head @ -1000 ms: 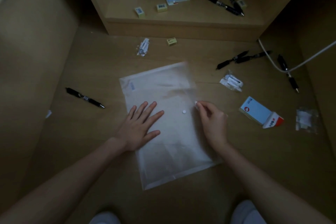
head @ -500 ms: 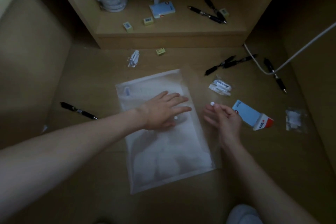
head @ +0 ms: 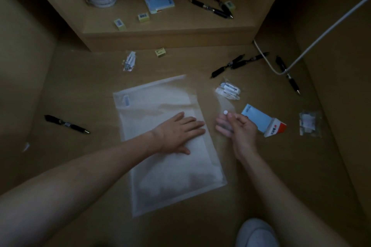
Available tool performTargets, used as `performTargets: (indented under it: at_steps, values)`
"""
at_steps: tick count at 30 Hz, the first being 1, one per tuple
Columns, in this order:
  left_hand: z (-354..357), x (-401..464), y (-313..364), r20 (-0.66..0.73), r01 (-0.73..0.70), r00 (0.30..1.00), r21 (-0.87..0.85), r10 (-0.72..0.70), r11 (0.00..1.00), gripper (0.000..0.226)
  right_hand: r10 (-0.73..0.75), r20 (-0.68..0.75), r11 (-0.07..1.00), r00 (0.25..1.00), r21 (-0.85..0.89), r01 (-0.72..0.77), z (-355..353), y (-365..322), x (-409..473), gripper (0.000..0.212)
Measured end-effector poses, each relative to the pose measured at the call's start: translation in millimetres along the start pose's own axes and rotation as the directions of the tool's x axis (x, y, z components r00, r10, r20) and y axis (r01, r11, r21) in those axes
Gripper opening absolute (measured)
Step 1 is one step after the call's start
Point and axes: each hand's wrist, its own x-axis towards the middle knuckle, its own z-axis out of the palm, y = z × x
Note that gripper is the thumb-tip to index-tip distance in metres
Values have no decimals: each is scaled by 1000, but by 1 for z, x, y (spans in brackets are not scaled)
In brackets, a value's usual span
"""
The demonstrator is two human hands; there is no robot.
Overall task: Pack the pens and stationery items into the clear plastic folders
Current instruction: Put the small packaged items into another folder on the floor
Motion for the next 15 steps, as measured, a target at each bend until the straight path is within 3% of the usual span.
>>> performTargets:
  at_steps: [5, 15]
  values:
    - [14, 1, -2, -231, -22, 973, -2, 21, 1000, 77, -6, -27, 1000, 1000, -5, 6, -2, 1, 3, 8]
    - [27, -3, 0, -236, 14, 972, -36, -22, 999, 66, -16, -64, 1000, 998, -16, 15, -2, 3, 4, 8]
